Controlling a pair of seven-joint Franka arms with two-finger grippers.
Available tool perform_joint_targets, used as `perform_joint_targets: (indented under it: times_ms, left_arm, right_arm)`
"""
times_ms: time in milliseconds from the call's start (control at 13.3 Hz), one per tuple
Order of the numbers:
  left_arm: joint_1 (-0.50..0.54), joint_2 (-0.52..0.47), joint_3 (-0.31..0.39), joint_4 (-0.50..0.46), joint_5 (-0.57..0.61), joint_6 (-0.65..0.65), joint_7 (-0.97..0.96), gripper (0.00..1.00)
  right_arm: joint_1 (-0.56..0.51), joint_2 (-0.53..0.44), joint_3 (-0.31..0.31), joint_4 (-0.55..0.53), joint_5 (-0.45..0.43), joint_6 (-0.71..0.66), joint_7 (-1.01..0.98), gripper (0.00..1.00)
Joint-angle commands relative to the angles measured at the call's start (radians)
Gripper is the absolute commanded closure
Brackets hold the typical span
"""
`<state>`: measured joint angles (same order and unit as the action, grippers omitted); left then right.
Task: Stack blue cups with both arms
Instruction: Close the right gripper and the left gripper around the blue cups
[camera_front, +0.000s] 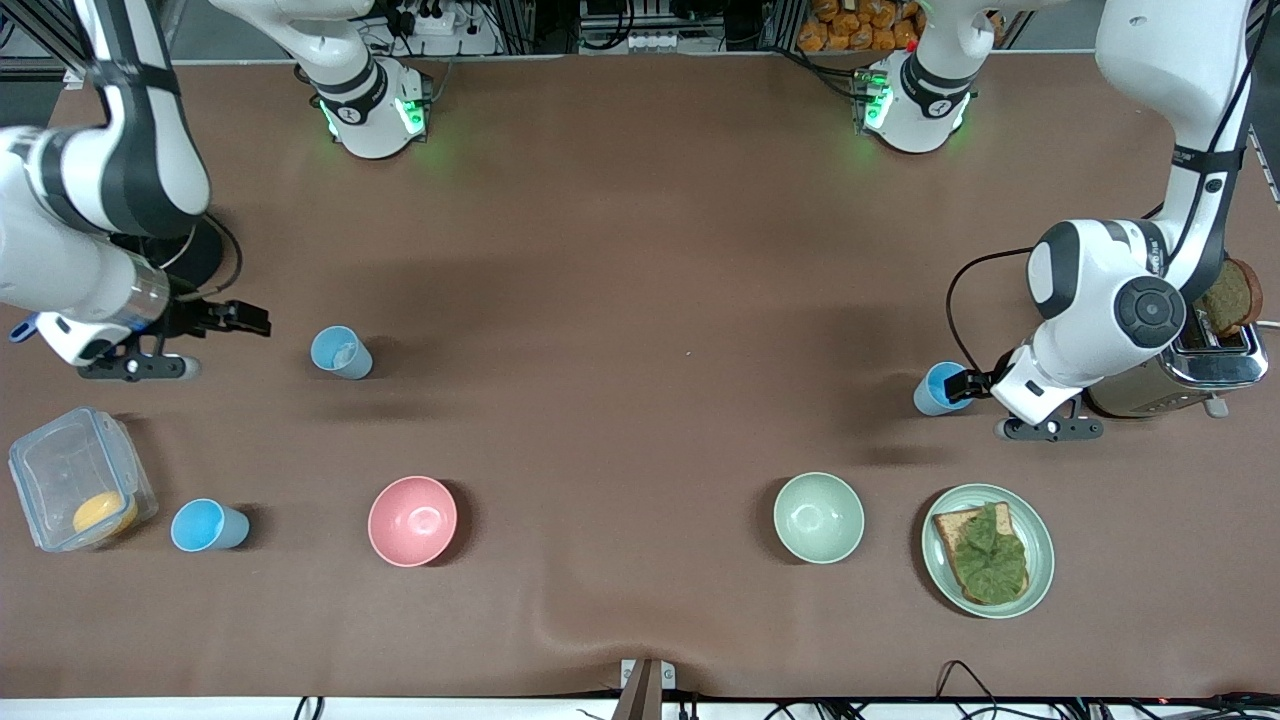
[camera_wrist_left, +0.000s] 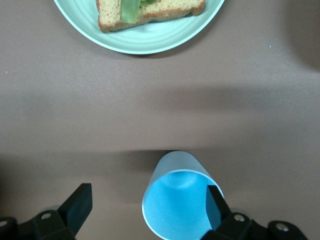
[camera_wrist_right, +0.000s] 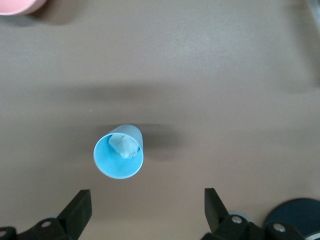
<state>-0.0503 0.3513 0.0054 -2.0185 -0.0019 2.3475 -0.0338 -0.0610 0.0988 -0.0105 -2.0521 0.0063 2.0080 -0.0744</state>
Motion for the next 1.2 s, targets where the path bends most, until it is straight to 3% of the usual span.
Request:
perform_joint_targets:
  times_ms: [0, 226, 376, 527, 677, 1129]
  left_arm:
    - [-0.002, 0.006, -0.002, -0.02, -0.016, 0.016, -0.012, 0.0]
    - [0.003, 0.008, -0.002, -0.049, -0.016, 0.018, -0.012, 0.0]
    - [0.001, 0.015, -0.002, -0.055, -0.016, 0.018, -0.012, 0.24]
    - [-0.003, 0.025, -0.002, -0.054, -0.015, 0.018, -0.011, 0.67]
    - [-0.005, 0.032, -0.002, -0.049, -0.013, 0.018, -0.011, 1.0]
    - [0.0, 0.006, -0.015, -0.037, -0.03, 0.016, -0.006, 1.0]
  right_arm:
    - [-0.034, -0.016, 0.017, -0.098, -0.015, 0.107, -0.027, 0.0]
    - [-0.036, 0.013, 0.017, -0.163, -0.014, 0.222, -0.025, 0.0]
    - [-0.034, 0.041, 0.017, -0.164, -0.011, 0.25, -0.025, 0.0]
    - [-0.037, 0.079, 0.018, -0.164, -0.003, 0.279, -0.025, 0.0]
    - [-0.042, 0.113, 0.02, -0.164, -0.002, 0.302, -0.025, 0.0]
    - [-0.034, 0.137, 0.02, -0.183, 0.041, 0.308, -0.025, 0.0]
